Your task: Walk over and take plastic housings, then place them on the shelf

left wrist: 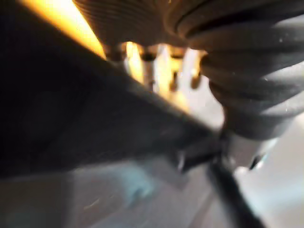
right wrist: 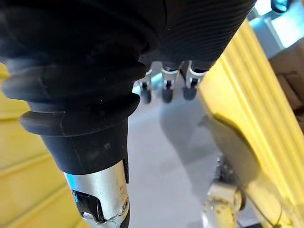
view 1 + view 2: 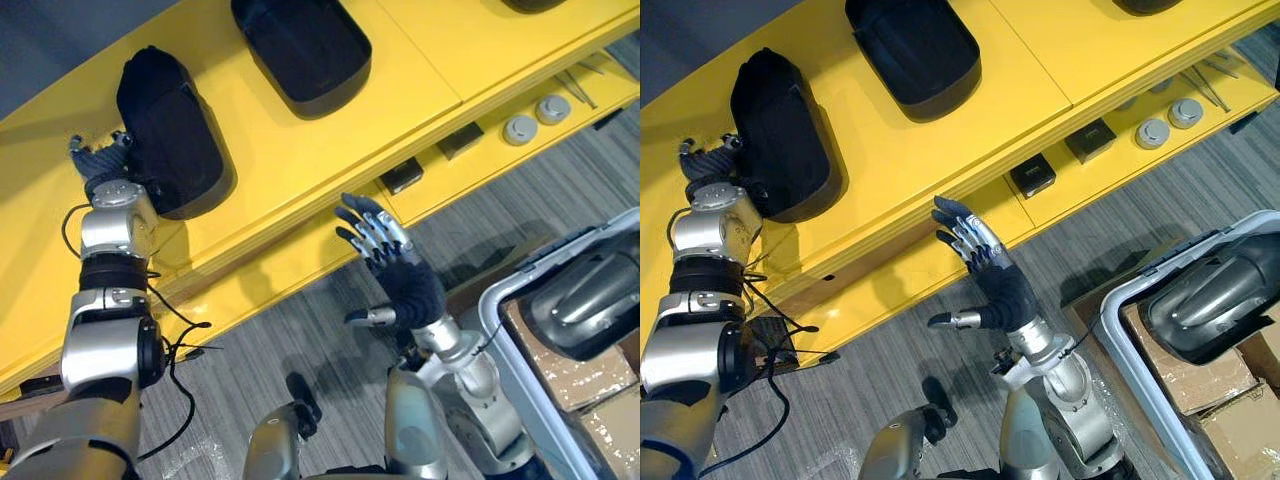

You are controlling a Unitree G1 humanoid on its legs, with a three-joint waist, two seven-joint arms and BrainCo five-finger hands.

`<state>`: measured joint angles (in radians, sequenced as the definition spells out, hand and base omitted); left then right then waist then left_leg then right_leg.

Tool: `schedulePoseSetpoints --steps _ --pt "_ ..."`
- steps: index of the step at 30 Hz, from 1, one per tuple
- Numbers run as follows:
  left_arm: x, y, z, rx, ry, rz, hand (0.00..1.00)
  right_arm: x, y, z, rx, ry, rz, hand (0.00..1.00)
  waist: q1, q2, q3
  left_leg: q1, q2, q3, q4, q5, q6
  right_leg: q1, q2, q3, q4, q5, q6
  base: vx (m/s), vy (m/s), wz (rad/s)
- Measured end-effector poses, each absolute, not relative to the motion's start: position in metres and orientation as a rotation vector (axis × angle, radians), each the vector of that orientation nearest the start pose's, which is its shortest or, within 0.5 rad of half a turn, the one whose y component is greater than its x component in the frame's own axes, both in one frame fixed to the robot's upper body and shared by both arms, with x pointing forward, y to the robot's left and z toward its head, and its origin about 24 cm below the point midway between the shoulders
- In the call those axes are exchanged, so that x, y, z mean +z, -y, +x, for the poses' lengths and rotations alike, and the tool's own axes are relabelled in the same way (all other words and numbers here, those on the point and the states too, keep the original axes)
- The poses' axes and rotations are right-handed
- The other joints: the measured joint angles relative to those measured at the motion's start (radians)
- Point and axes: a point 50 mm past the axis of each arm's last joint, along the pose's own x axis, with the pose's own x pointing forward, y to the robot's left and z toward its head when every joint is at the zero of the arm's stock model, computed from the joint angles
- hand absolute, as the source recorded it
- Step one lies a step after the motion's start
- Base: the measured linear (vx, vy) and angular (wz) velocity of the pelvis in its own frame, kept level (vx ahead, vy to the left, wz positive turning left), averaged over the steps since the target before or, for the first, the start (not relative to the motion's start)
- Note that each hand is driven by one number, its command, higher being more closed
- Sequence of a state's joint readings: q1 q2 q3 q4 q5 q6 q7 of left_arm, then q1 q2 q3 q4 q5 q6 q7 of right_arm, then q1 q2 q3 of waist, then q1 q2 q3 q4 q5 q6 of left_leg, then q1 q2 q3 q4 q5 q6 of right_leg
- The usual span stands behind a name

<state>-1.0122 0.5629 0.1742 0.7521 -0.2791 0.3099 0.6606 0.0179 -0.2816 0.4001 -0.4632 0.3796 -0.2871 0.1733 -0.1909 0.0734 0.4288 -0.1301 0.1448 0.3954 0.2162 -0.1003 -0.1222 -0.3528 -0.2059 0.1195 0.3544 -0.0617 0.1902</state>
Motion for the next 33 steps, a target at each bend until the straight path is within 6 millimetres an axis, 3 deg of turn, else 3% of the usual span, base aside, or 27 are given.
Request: schedulePoseSetpoints --steps 1,5,6,10,12,15,16,19,21,22,24,27,33 --pt "0.233 -0.305 0.374 0.914 0.083 -0.015 0.00 0.148 0.090 0.199 0.652 0.596 0.221 0.00 -0.002 -0.002 0.001 0.008 0.001 0.000 -0.002 0.000 0.000 0.009 0.001 -0.002 -0.005 0.001 -0.001 0.00 0.000 0.00" --pt "0.289 -0.314 0.359 0.974 0.351 0.010 0.00 0.140 0.094 0.192 0.624 0.607 0.237 0.00 -0.028 -0.007 0.001 0.071 -0.001 0.000 -0.038 0.002 -0.002 0.077 0.005 -0.011 -0.043 0.006 -0.002 0.03 0.004 -0.04" --pt "0.311 -0.312 0.353 0.975 0.468 0.026 0.00 0.138 0.095 0.191 0.615 0.609 0.230 0.00 -0.029 -0.008 -0.001 0.086 0.000 -0.004 -0.048 0.003 -0.003 0.097 0.006 -0.016 -0.060 0.009 -0.002 0.05 0.007 -0.01" --pt "0.333 -0.303 0.345 0.937 0.643 0.045 0.00 0.136 0.094 0.197 0.592 0.633 0.108 0.00 -0.028 -0.003 -0.016 0.096 0.003 -0.029 -0.060 0.006 -0.006 0.152 0.011 -0.046 -0.137 0.042 -0.003 0.03 0.007 0.09" --pt "0.331 -0.297 0.338 0.891 0.716 0.053 0.00 0.137 0.094 0.200 0.575 0.651 0.065 0.00 -0.022 -0.006 -0.040 0.108 0.001 -0.051 -0.083 0.017 -0.007 0.184 0.010 -0.073 -0.167 0.051 -0.005 0.07 -0.002 0.27" --pt "0.300 -0.285 0.321 0.767 0.785 0.053 0.00 0.140 0.097 0.203 0.540 0.665 0.043 0.00 -0.006 0.001 -0.096 0.147 0.004 -0.090 -0.111 0.021 -0.013 0.263 0.009 -0.129 -0.211 0.051 -0.005 0.10 -0.011 0.41" --pt "0.279 -0.277 0.309 0.705 0.796 0.030 0.00 0.140 0.101 0.205 0.524 0.668 0.039 1.00 0.010 0.005 -0.142 0.150 0.004 -0.117 -0.116 0.022 -0.013 0.290 0.007 -0.157 -0.232 0.051 -0.005 0.13 0.002 0.57" --pt "0.222 -0.256 0.275 0.589 0.751 -0.040 0.00 0.137 0.107 0.211 0.481 0.653 0.024 1.00 0.051 0.004 -0.198 0.187 0.000 -0.176 -0.121 0.022 -0.013 0.394 0.000 -0.238 -0.275 0.050 -0.005 0.13 0.001 0.63" --pt "0.165 -0.241 0.233 0.564 0.635 -0.125 0.00 0.128 0.111 0.218 0.411 0.614 0.016 1.00 0.103 -0.001 -0.237 0.201 -0.004 -0.227 -0.126 0.022 -0.013 0.458 -0.003 -0.303 -0.302 0.049 -0.006 0.06 -0.007 0.66" --pt "0.153 -0.238 0.224 0.572 0.599 -0.142 0.00 0.126 0.112 0.220 0.391 0.606 0.010 1.00 0.119 -0.004 -0.242 0.200 -0.006 -0.237 -0.128 0.022 -0.013 0.469 -0.003 -0.318 -0.310 0.049 -0.007 0.01 -0.020 0.63" --pt "0.111 -0.234 0.198 0.632 0.425 -0.147 0.00 0.119 0.110 0.229 0.341 0.580 0.009 1.00 0.175 -0.011 -0.247 0.199 -0.010 -0.278 -0.140 0.027 -0.019 0.505 -0.001 -0.369 -0.328 0.044 -0.014 -0.04 -0.026 0.56" --pt "0.078 -0.230 0.172 0.675 0.262 -0.151 0.00 0.110 0.105 0.235 0.268 0.543 0.029 1.00 0.207 -0.028 -0.256 0.199 -0.014 -0.305 -0.161 0.048 -0.022 0.526 -0.001 -0.405 -0.338 0.036 -0.025 -0.08 -0.025 0.33" --pt "0.039 -0.223 0.148 0.639 0.071 -0.094 0.00 0.077 0.108 0.245 0.166 0.370 0.052 1.00 0.237 -0.068 -0.284 0.189 -0.016 -0.338 -0.241 0.110 -0.030 0.511 0.003 -0.450 -0.343 0.032 -0.031 -0.08 -0.026 0.20"
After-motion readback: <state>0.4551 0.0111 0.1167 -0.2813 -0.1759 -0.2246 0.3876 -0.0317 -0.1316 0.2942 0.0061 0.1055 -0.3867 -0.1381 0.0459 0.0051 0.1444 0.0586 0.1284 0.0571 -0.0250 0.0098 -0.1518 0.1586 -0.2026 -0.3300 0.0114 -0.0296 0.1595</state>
